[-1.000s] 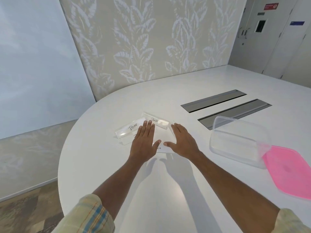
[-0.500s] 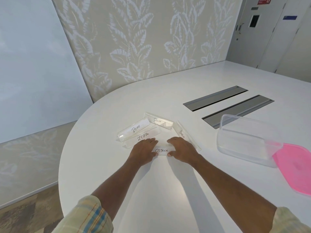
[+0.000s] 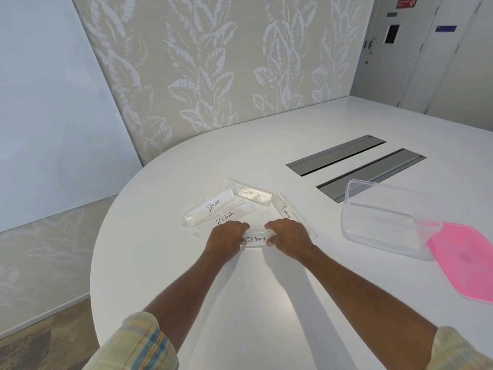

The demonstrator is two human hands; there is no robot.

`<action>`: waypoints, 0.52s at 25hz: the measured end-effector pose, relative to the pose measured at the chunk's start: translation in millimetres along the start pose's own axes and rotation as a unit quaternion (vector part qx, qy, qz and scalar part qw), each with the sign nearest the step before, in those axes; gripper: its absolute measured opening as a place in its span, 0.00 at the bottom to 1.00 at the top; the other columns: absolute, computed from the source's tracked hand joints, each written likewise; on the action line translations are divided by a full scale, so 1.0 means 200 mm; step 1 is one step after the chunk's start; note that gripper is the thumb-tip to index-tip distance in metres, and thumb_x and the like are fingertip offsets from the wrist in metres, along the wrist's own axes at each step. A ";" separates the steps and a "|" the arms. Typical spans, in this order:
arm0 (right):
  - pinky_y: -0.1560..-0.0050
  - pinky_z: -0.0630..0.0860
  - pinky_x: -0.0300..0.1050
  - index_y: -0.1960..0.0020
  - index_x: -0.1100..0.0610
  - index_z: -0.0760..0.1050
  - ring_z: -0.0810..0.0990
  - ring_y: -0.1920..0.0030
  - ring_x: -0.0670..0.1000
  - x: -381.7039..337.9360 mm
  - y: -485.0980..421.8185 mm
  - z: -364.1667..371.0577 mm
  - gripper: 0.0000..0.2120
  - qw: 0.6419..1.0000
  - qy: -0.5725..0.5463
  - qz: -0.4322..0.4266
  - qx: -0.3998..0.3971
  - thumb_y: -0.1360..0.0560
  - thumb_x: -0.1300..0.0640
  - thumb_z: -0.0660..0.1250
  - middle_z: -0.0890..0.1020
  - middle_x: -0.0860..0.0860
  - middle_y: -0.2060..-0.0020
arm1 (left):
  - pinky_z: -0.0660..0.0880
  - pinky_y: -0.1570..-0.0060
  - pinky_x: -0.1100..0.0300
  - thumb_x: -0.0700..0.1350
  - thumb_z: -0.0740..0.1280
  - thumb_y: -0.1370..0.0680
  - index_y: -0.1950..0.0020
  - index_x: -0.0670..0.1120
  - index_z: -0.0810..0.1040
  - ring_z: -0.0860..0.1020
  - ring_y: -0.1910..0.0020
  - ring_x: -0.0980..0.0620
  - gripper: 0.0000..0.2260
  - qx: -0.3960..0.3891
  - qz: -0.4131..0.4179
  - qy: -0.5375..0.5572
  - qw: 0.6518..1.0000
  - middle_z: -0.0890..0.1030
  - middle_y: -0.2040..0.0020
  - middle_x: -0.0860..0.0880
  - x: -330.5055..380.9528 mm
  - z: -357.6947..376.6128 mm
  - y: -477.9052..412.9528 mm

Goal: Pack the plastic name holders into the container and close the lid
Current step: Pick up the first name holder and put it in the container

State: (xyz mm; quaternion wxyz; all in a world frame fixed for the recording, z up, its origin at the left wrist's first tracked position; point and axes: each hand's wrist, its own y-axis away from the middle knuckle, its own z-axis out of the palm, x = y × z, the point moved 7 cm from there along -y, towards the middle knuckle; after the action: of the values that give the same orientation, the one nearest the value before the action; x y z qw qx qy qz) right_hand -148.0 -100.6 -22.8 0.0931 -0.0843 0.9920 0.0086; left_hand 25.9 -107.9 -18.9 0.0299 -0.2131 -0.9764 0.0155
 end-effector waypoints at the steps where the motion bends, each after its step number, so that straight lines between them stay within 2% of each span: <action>1: 0.41 0.76 0.50 0.31 0.48 0.77 0.79 0.37 0.54 0.00 0.01 -0.02 0.20 1.000 0.004 -0.002 0.006 0.22 0.49 0.70 0.83 0.50 0.39 | 0.79 0.41 0.49 0.42 0.65 0.19 0.28 0.51 0.76 0.80 0.36 0.46 0.19 0.005 0.002 0.002 1.000 0.84 0.39 0.51 0.00 -0.01 0.00; 6: 0.46 0.75 0.48 0.32 0.47 0.78 0.80 0.39 0.53 0.06 0.03 -0.15 0.19 0.999 0.007 -0.007 0.049 0.23 0.50 0.70 0.83 0.48 0.40 | 0.79 0.45 0.50 0.39 0.63 0.20 0.29 0.53 0.78 0.81 0.38 0.47 0.20 0.034 0.012 -0.008 0.999 0.85 0.41 0.53 0.07 -0.15 -0.03; 10: 0.56 0.69 0.46 0.38 0.46 0.79 0.82 0.44 0.55 0.17 0.06 -0.31 0.15 0.997 0.014 -0.004 0.080 0.24 0.49 0.70 0.84 0.49 0.46 | 0.78 0.43 0.49 0.41 0.64 0.19 0.28 0.53 0.78 0.80 0.36 0.47 0.19 0.062 0.036 -0.020 0.997 0.85 0.39 0.53 0.20 -0.29 -0.12; 13: 0.54 0.73 0.48 0.36 0.46 0.79 0.81 0.44 0.56 0.30 0.10 -0.46 0.17 0.995 0.010 0.002 0.101 0.24 0.48 0.70 0.84 0.50 0.46 | 0.78 0.42 0.48 0.41 0.64 0.19 0.28 0.52 0.78 0.80 0.34 0.45 0.19 0.088 0.055 -0.019 0.994 0.84 0.37 0.50 0.35 -0.41 -0.21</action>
State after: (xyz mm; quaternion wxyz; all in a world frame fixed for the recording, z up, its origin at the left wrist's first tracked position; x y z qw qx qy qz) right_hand -226.9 -94.7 56.0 0.0910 -0.0723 0.9889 -0.0928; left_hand -49.2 -116.0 68.2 0.0294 -0.2623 -0.9586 0.1070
